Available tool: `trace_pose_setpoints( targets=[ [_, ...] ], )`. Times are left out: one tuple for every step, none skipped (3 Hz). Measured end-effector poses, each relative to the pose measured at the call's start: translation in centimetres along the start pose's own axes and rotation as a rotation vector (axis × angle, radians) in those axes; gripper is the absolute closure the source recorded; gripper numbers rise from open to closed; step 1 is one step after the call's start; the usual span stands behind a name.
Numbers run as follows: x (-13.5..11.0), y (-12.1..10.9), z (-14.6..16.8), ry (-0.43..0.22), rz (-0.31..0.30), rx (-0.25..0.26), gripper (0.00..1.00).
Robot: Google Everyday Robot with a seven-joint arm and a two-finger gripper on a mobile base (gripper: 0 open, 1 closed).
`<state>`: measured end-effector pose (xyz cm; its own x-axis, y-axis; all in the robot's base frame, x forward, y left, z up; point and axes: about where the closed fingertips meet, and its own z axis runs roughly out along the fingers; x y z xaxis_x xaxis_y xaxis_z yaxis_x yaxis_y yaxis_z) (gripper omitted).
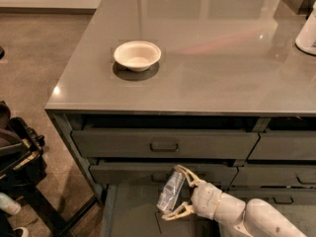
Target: Pick redbull can from bottom drawer and place on counter
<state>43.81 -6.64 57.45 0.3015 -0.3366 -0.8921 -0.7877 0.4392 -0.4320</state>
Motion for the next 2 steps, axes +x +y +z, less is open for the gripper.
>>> trace_pose_setpoints(
  targets=[
    [-5.6,-1.0,0.4,-0.019,-0.091,-0.009,1.00],
    [-10.5,-2.1,0.6,-0.014,-0.187,-0.011,1.00]
  ],
)
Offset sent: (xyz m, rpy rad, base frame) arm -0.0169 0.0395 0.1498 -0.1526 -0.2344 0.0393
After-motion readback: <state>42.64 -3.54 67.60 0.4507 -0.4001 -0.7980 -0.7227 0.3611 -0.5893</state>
